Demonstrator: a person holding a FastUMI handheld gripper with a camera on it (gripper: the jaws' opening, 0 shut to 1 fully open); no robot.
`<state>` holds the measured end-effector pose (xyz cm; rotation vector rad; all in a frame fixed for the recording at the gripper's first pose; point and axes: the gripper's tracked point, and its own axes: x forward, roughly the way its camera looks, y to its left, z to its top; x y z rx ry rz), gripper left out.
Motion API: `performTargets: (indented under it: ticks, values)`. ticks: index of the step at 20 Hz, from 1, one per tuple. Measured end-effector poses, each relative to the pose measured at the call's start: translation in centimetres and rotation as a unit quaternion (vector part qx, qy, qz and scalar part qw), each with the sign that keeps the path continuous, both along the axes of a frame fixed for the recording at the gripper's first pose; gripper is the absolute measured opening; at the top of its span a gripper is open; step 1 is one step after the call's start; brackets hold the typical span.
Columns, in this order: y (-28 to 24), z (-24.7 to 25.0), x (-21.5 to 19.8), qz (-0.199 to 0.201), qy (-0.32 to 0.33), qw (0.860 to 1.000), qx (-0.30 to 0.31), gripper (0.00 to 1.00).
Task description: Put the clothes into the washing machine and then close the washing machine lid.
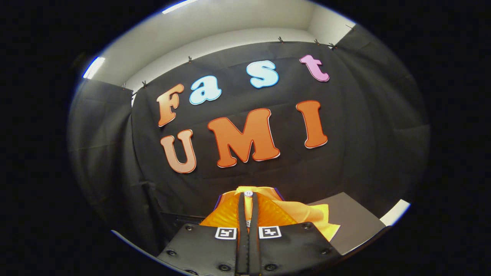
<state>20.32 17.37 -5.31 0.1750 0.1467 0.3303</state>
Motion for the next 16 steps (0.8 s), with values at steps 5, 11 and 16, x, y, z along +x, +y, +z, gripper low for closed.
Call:
performTargets:
  ticks: [5,11,16]
  values:
    - [6.7,4.5,-2.6,0.003,-0.029,1.0,0.01,0.08]
    - [16.2,8.1,-6.1,0.025,-0.069,0.997,-0.004,0.08]
    - [22.2,8.3,-7.8,0.046,-0.078,0.996,0.021,0.08]
